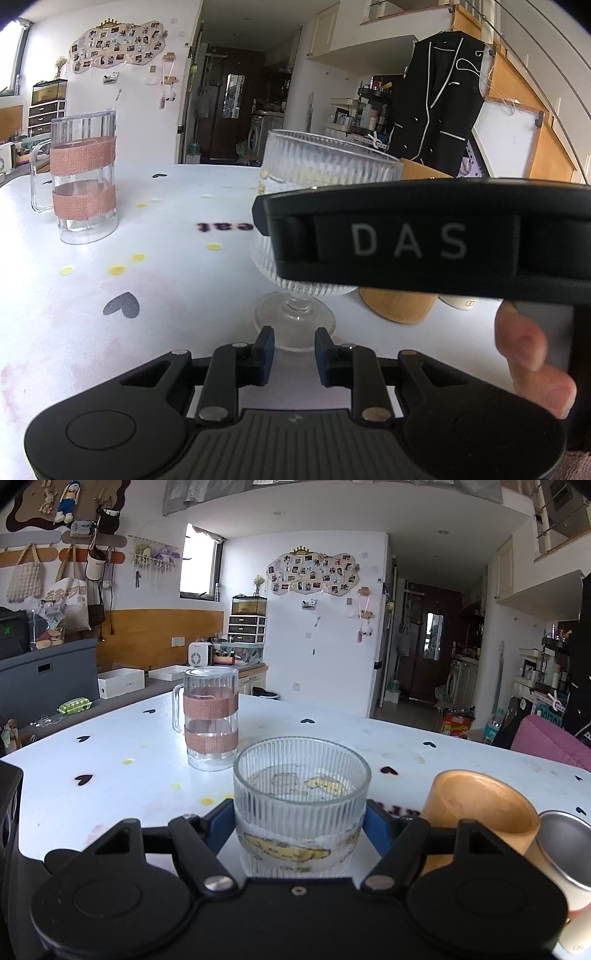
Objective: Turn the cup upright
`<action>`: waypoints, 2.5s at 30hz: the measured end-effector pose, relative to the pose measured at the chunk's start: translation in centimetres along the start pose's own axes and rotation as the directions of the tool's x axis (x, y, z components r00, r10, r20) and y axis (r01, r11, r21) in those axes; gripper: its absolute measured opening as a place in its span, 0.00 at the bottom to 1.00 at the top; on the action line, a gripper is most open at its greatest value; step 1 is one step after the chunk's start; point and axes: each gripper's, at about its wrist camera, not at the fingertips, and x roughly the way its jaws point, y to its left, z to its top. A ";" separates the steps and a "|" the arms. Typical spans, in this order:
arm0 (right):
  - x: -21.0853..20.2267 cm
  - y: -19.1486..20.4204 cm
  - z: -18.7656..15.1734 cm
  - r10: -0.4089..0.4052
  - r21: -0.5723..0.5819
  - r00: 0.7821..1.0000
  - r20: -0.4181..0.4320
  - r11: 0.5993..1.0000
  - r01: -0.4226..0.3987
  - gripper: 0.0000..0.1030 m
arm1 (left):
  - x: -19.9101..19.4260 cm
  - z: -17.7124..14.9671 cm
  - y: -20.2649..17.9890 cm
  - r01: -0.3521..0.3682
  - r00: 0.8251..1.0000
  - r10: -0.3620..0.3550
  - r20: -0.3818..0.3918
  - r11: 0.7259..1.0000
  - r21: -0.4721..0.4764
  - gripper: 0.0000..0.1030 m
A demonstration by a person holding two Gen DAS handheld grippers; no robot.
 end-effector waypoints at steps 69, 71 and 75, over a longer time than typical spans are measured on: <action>-17.0 -6.1 -5.0 -0.102 0.112 0.986 0.131 0.990 0.087 1.00 | -16.9 -0.3 -5.9 -0.384 0.891 0.380 0.249 0.923 -0.035 1.00; -17.0 -6.1 -5.0 -0.102 0.112 0.986 0.130 0.990 0.087 1.00 | -16.9 -0.4 -5.8 -0.384 0.891 0.381 0.248 0.922 -0.036 1.00; -17.0 -6.0 -5.1 -0.102 0.111 0.986 0.130 0.990 0.088 1.00 | -17.0 -0.5 -5.8 -0.385 0.891 0.382 0.246 0.922 -0.037 1.00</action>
